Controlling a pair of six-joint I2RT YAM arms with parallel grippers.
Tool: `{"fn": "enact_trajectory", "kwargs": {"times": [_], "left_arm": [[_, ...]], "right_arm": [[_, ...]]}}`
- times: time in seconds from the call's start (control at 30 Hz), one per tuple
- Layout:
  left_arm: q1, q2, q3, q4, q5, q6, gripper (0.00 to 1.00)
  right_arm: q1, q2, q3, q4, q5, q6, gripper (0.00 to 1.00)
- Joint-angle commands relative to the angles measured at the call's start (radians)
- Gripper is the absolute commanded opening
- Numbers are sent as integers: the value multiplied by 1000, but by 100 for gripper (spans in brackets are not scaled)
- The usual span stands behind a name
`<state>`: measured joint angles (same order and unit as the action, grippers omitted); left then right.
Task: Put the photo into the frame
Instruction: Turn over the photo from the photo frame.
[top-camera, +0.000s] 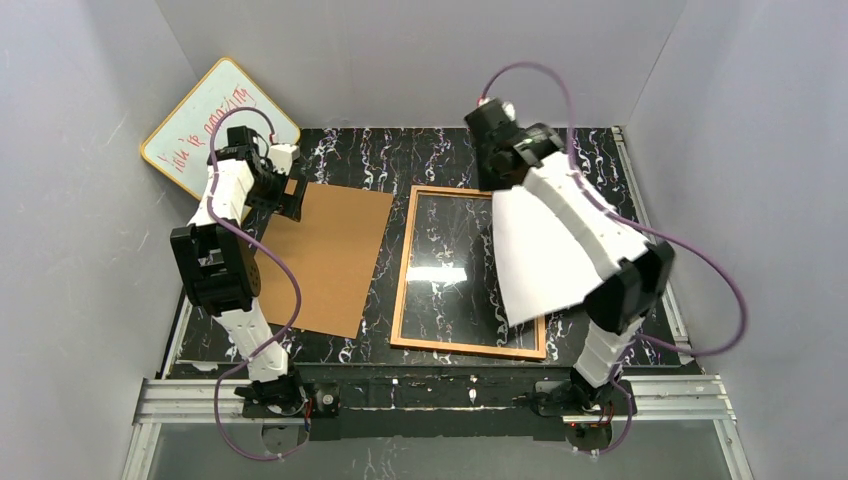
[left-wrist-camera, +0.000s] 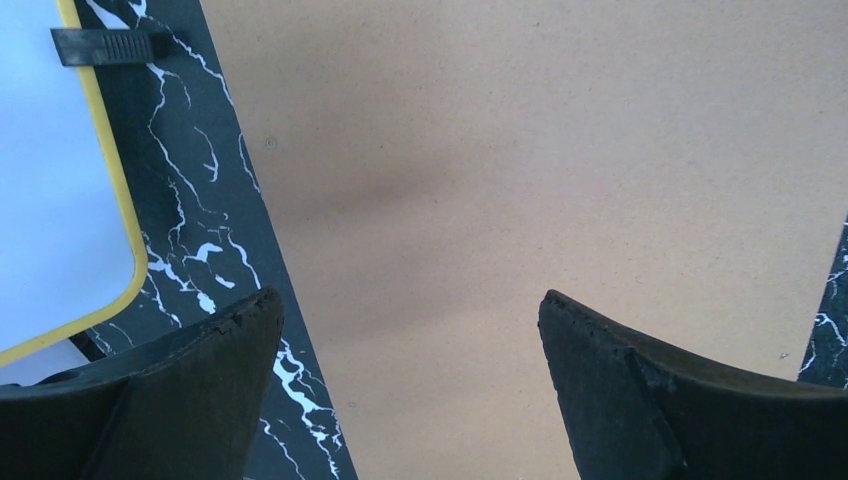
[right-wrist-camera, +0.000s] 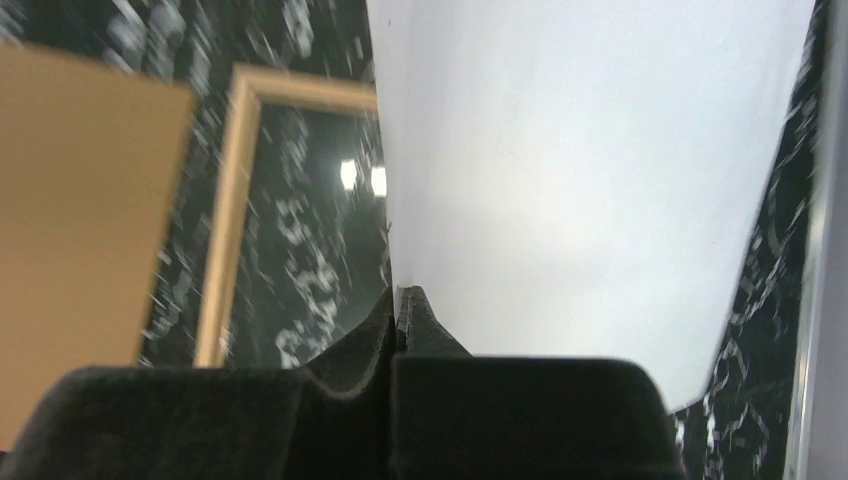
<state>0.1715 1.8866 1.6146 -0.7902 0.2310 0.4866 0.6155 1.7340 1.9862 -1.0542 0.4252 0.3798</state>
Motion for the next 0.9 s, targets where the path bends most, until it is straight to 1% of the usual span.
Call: {"fn": "enact_trajectory", "kwargs": {"times": [0.0, 0.1, 0.17, 0.23, 0.37, 0.43, 0.53, 0.7, 0.87], "left_arm": [[-22, -41, -24, -2, -80, 3, 98], [-45, -51, -39, 8, -126, 17, 98], [-58, -60, -50, 14, -149, 27, 98], [-65, -70, -65, 22, -161, 28, 98], [-73, -70, -72, 27, -172, 27, 98], [-77, -69, -77, 26, -175, 30, 98], [-84, -69, -81, 26, -181, 36, 98], [-84, -65, -84, 27, -192, 42, 98], [-84, -60, -83, 25, -194, 47, 98]], "right_arm": [[6, -16, -105, -64, -65, 177, 1], [3, -54, -248, 80, -193, 283, 1], [-10, -82, -339, 178, -259, 392, 1], [-16, -97, -401, 247, -329, 456, 1], [-16, -40, -393, 258, -370, 555, 1], [-13, -3, -369, 242, -365, 595, 1], [-9, 24, -367, 253, -317, 659, 1], [-7, 62, -342, 256, -237, 710, 1], [-7, 92, -320, 274, -196, 765, 1]]}}
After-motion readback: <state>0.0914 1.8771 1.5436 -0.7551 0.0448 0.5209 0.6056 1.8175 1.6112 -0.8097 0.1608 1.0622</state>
